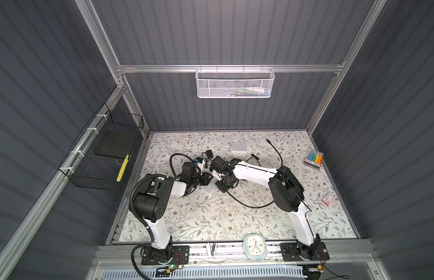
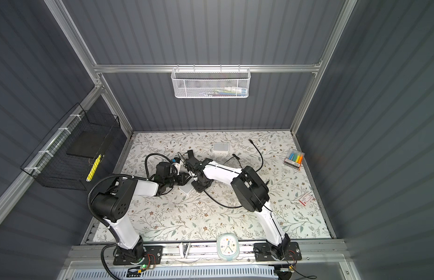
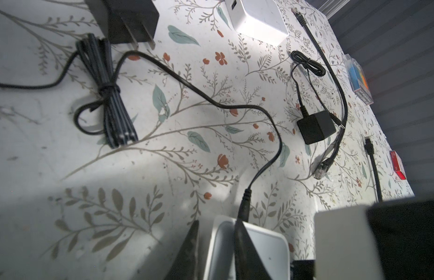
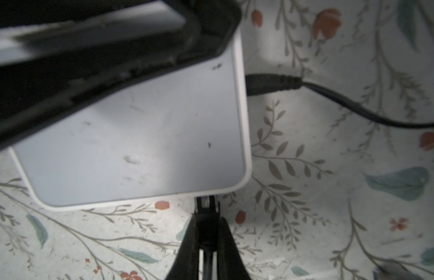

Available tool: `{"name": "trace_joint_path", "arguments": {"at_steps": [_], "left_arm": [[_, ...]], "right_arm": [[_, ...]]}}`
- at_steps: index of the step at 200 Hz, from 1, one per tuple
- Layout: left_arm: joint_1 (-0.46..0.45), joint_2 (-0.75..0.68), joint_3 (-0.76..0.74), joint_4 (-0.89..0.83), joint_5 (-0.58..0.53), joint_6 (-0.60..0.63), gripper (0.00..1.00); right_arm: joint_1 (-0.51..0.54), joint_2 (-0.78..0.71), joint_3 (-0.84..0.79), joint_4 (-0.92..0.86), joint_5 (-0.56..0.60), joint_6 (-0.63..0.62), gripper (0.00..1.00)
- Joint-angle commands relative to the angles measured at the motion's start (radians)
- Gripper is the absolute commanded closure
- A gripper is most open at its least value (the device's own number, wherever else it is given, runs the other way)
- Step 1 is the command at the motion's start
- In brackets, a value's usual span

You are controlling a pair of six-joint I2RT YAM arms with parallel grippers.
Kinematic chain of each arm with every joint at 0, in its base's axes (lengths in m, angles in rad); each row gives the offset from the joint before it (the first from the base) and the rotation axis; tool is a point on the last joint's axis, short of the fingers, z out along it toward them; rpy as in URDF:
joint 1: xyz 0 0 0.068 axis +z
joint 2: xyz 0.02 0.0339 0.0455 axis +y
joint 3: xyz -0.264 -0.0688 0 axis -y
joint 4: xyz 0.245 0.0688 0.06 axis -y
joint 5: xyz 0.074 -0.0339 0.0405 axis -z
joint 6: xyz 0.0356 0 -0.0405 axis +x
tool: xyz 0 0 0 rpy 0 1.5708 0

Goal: Insert the plug into the switch port

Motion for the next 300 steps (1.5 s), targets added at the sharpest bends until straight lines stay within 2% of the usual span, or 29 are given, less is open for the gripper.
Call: {"name": "trace_joint_path", "arguments": {"at_steps": [1,300], "left_arm": [[-0.129,0.076,-0.062,-0.235,0.232,-0.041,0.76],[-0.157,0.146,-0.074,-0.140,0.291,-0.076,0.77]], "right_arm": [[0.014,0.010,0.119,0.438,-0.051,0.007,1.00],[0.003,0.053,0.198,0.485,-0.053,0.019,1.00]]}}
